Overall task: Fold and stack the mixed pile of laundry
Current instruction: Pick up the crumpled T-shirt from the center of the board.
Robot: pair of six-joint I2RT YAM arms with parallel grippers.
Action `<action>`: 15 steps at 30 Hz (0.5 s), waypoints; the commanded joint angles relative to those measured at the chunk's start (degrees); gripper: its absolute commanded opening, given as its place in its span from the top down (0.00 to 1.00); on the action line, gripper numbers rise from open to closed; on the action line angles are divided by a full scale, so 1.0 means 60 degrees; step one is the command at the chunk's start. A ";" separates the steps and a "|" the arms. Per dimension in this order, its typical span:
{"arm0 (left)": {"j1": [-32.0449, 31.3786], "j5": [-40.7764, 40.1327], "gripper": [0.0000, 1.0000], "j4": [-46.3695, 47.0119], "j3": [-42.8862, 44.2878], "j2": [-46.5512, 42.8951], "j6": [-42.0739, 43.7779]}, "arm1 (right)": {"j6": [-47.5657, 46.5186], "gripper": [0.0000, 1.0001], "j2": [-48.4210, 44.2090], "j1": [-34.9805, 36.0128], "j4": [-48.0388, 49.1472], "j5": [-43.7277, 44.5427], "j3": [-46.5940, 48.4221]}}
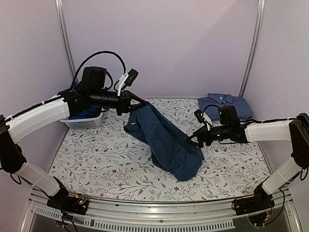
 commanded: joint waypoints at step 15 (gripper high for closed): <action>0.1978 -0.3603 1.00 0.0540 0.0766 -0.0109 -0.1871 | 0.0285 1.00 0.1714 0.0414 -0.2072 0.2437 0.4881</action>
